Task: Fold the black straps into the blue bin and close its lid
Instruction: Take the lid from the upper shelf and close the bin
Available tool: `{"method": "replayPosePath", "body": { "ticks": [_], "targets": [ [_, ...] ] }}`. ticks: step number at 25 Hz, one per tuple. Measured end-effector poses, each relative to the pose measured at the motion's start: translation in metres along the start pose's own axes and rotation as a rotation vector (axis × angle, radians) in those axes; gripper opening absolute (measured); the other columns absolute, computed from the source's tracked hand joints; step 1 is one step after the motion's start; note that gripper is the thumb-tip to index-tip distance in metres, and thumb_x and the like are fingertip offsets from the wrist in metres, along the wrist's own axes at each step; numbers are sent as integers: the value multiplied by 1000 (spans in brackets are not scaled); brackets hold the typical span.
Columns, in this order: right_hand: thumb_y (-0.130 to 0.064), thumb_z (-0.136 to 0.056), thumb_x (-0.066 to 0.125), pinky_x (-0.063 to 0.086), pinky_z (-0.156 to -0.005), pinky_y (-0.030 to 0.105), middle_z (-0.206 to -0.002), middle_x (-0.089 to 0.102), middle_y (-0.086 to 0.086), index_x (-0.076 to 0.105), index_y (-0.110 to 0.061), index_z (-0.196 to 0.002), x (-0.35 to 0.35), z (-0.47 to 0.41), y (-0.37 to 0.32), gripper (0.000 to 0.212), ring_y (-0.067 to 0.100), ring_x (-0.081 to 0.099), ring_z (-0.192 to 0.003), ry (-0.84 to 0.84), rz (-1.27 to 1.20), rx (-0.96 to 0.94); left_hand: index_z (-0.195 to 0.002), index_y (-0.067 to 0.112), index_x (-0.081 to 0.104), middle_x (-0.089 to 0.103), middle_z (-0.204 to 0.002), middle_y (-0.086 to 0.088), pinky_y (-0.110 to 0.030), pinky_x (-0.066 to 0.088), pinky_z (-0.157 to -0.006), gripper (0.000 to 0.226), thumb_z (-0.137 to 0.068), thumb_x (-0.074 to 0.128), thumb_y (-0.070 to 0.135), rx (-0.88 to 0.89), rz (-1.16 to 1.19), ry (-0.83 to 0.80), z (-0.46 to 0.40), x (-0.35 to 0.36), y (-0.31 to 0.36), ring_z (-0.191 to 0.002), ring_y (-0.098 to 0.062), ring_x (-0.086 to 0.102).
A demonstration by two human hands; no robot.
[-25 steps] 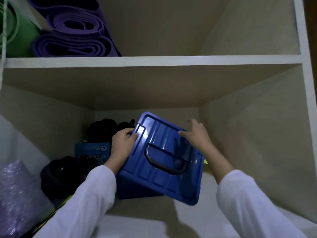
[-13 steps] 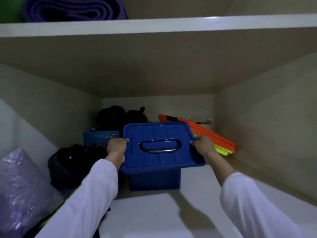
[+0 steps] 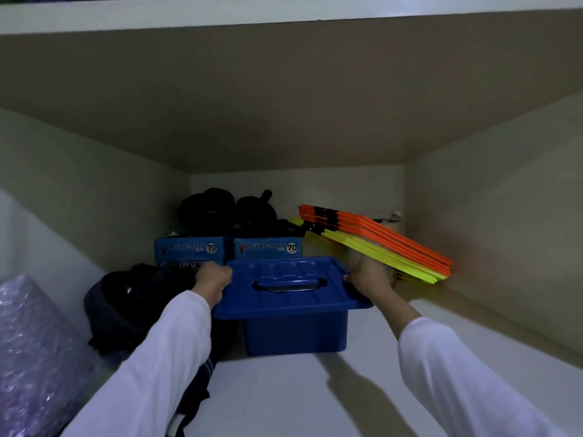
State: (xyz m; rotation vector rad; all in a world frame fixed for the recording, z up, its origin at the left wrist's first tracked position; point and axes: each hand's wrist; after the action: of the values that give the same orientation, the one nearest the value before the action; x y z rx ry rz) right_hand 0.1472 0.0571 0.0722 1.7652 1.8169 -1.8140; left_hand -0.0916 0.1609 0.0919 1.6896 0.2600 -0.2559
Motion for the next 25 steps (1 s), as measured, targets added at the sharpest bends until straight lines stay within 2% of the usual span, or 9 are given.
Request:
{"method": "replayPosePath", "body": {
  "ticks": [2, 3, 5, 7, 10, 14, 25],
  "targets": [
    [-14, -91, 56, 40, -67, 27, -108, 68, 18, 66, 3, -106, 5, -5, -3, 25, 30, 64, -102, -2, 47, -6, -98, -9, 56, 56, -92, -19, -30, 39, -67, 15, -89, 44, -8, 26, -92, 14, -11, 5, -4, -76, -28, 52],
    [-15, -92, 55, 40, -67, 28, -109, 68, 18, 65, 3, -107, 7, -7, -4, 25, 30, 64, -102, -2, 67, -10, -111, -12, 55, 59, -105, -24, -32, 42, -72, 25, -89, 45, -7, 34, -136, 26, -15, 8, -6, -91, -34, 57],
    [-16, -93, 54, 44, -71, 30, -112, 67, 18, 62, 3, -108, 11, -12, -5, 25, 29, 63, -104, 0, 97, -15, -120, -14, 53, 57, -122, -28, -37, 48, -83, 32, -90, 45, -4, 61, -238, 43, -19, 12, -8, -111, -38, 56],
    [-16, -93, 53, 45, -73, 29, -115, 65, 18, 60, 3, -111, 15, -17, -6, 26, 29, 62, -107, 14, 132, -14, -118, -13, 55, 58, -124, -27, -39, 48, -91, 31, -92, 44, 1, 96, -332, 44, -24, 15, -8, -114, -38, 56],
    [-15, -94, 52, 48, -78, 30, -118, 64, 17, 58, 2, -114, 21, -24, -7, 27, 29, 61, -110, 28, 184, -15, -118, -11, 56, 57, -126, -26, -37, 46, -93, 30, -95, 42, 4, 149, -437, 49, -29, 19, -6, -116, -37, 55],
    [-18, -93, 54, 50, -82, 30, -118, 64, 16, 58, 0, -115, 31, -34, -6, 28, 28, 62, -109, 32, 220, -9, -125, -6, 52, 53, -133, -24, -36, 45, -96, 33, -96, 42, 5, 128, -506, 43, -38, 23, -6, -120, -36, 53],
    [-11, -92, 51, 51, -81, 33, -115, 65, 19, 60, 1, -111, 48, -55, 0, 24, 31, 63, -106, 73, 245, -47, -127, -6, 51, 53, -133, -23, -35, 47, -95, 34, -96, 43, 4, 134, -623, 23, -58, 39, -13, -121, -35, 54]
  ]
}}
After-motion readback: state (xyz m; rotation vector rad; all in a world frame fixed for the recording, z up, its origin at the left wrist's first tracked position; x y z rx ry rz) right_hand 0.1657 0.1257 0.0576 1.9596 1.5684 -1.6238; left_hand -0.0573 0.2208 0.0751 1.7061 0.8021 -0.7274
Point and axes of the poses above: each hand's wrist, its own z-axis away from the middle knuckle, its own x-axis out of the palm, y = z × x
